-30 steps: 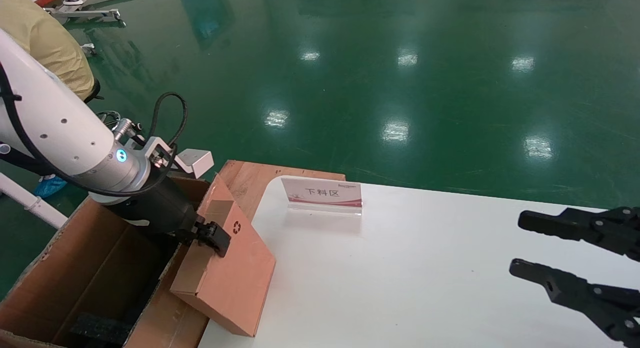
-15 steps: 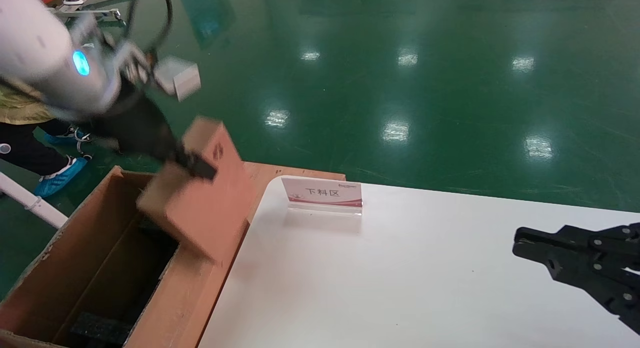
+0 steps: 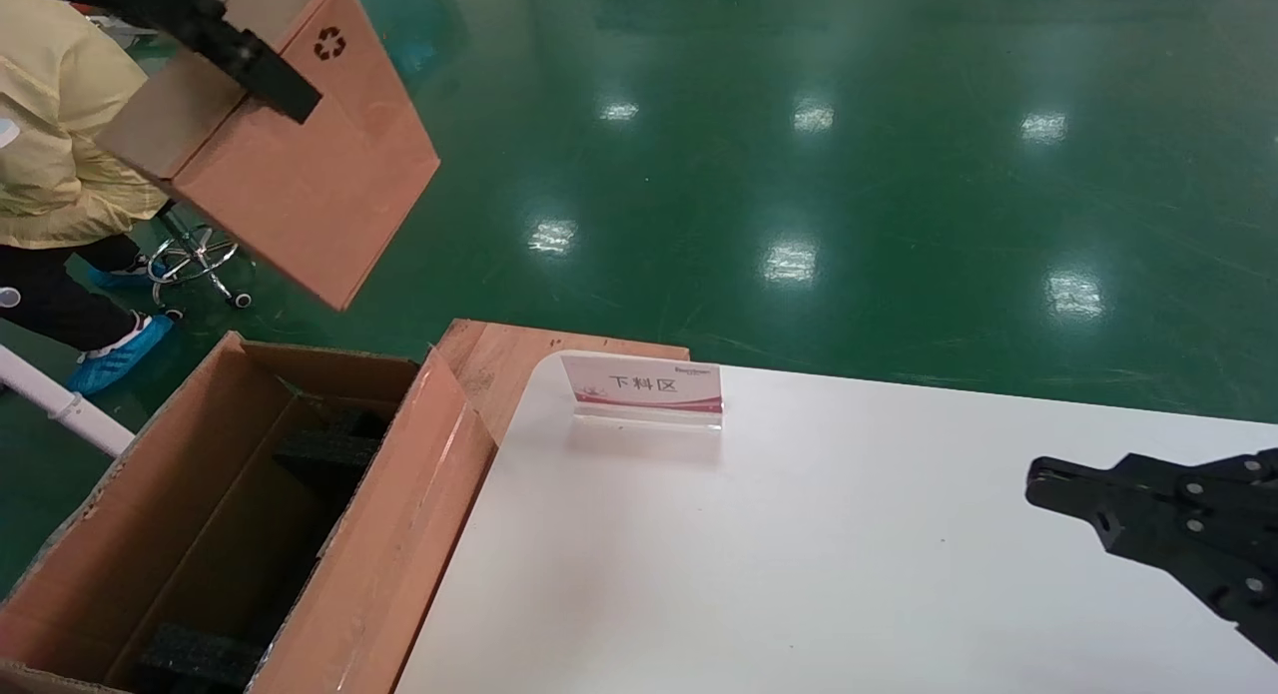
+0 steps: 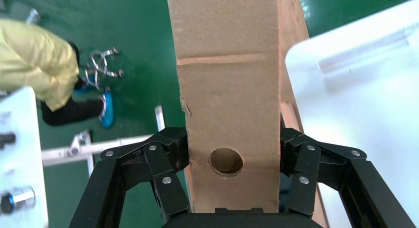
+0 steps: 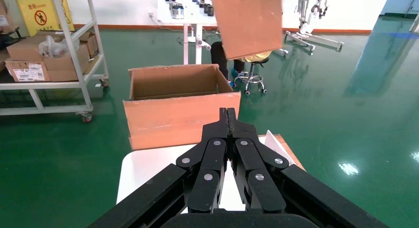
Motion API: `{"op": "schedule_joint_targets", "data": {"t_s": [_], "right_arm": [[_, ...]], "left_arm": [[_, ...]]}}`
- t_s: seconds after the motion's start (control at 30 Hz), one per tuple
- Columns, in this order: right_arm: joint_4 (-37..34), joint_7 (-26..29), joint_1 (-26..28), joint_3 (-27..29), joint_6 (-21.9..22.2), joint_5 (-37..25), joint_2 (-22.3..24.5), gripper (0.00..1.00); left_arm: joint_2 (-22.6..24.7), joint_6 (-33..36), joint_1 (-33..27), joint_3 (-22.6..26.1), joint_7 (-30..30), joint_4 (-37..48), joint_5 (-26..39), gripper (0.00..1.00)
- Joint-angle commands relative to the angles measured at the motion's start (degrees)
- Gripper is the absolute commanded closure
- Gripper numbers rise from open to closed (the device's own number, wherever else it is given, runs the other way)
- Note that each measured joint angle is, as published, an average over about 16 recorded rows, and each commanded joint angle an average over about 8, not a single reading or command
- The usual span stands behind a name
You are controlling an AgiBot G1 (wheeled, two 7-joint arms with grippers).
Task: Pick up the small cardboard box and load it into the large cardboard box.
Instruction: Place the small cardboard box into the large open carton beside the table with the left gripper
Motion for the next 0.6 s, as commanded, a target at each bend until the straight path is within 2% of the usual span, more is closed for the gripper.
{"op": "schedule_joint_targets", "data": {"t_s": [0.03, 0.17, 0.2, 0.43, 0.47, 0.6], "right_arm": [[0.0, 0.0, 0.0, -0.01, 0.0, 0.0, 0.0, 1.0], [0.0, -0.01, 0.0, -0.02, 0.01, 0.01, 0.01, 1.0], [0.0, -0.01, 0.01, -0.03, 0.01, 0.02, 0.01, 0.96], [0.0, -0.03, 0.01, -0.05, 0.02, 0.03, 0.02, 0.08], [0.0, -0.03, 0.01, -0.05, 0.02, 0.04, 0.02, 0.0], [0.0, -0.03, 0.02, -0.07, 0.03, 0.05, 0.03, 0.0]], "left_arm": [[0.82, 0.07, -2.12, 2.71, 0.49, 0.89, -2.18, 1.0], [0.79, 0.71, -4.69, 9.09, -2.41, -0.5, -7.25, 1.0], [0.61, 1.12, -5.52, 10.72, -3.31, -1.25, -8.53, 1.0], [-0.89, 2.93, -10.48, 19.94, -9.68, -6.97, -14.65, 1.0], [-1.08, 2.85, -10.73, 20.85, -10.38, -7.39, -15.02, 1.0], [-2.14, 2.74, -11.13, 23.52, -11.89, -8.3, -15.58, 1.0]]}}
